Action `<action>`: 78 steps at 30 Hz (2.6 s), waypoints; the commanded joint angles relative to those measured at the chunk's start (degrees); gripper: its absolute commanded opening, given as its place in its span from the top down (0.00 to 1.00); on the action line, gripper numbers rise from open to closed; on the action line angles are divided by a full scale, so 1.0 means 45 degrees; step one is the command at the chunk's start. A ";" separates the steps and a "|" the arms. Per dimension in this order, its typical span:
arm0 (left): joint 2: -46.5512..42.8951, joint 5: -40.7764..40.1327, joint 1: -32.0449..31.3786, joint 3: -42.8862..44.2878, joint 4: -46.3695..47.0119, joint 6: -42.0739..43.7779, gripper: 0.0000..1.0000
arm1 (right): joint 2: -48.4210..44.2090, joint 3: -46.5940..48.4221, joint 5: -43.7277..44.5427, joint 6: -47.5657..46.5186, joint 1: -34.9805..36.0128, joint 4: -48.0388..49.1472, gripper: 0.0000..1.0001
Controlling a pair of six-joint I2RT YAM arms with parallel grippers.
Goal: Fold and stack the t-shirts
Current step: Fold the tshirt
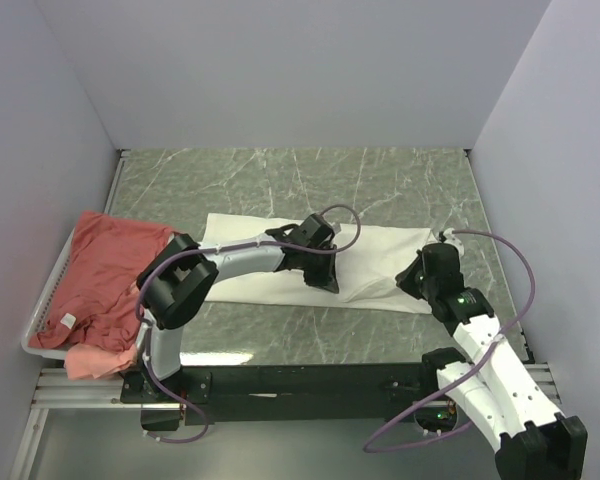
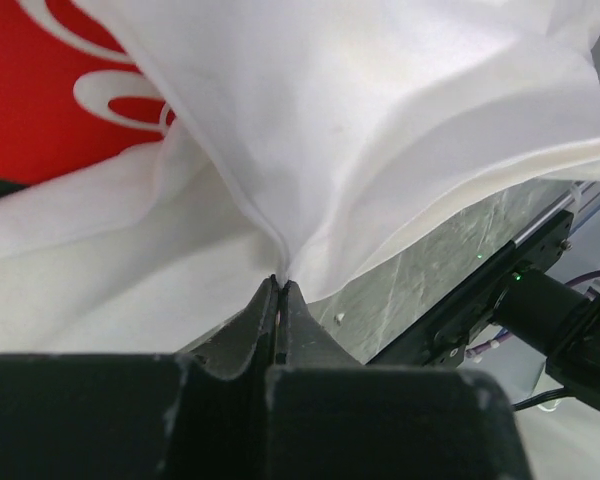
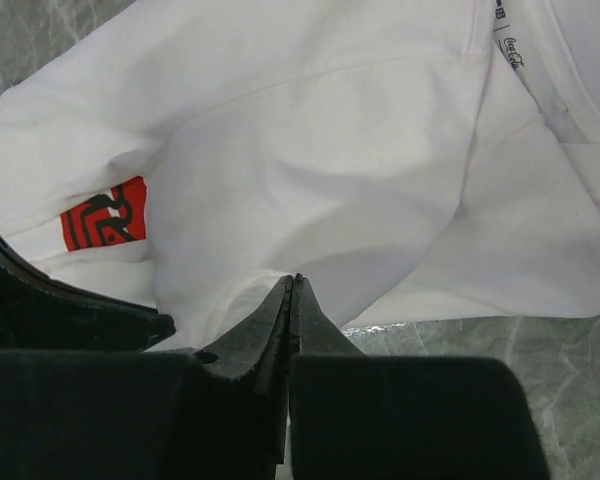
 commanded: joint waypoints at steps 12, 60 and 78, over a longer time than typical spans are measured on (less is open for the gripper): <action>0.0346 0.1058 0.1070 0.1260 -0.0014 -0.0168 0.76 | 0.4148 0.1916 0.1671 -0.0058 -0.0036 0.1281 1.00; 0.2319 0.0219 0.0895 0.2706 0.0084 0.0126 0.85 | 0.5344 0.1197 -0.2310 0.1016 -0.2770 0.3681 0.45; 0.2223 0.0139 0.1110 0.2412 0.0123 0.0085 0.84 | 0.5149 -0.1482 -0.1374 0.2813 -0.3258 0.3978 0.46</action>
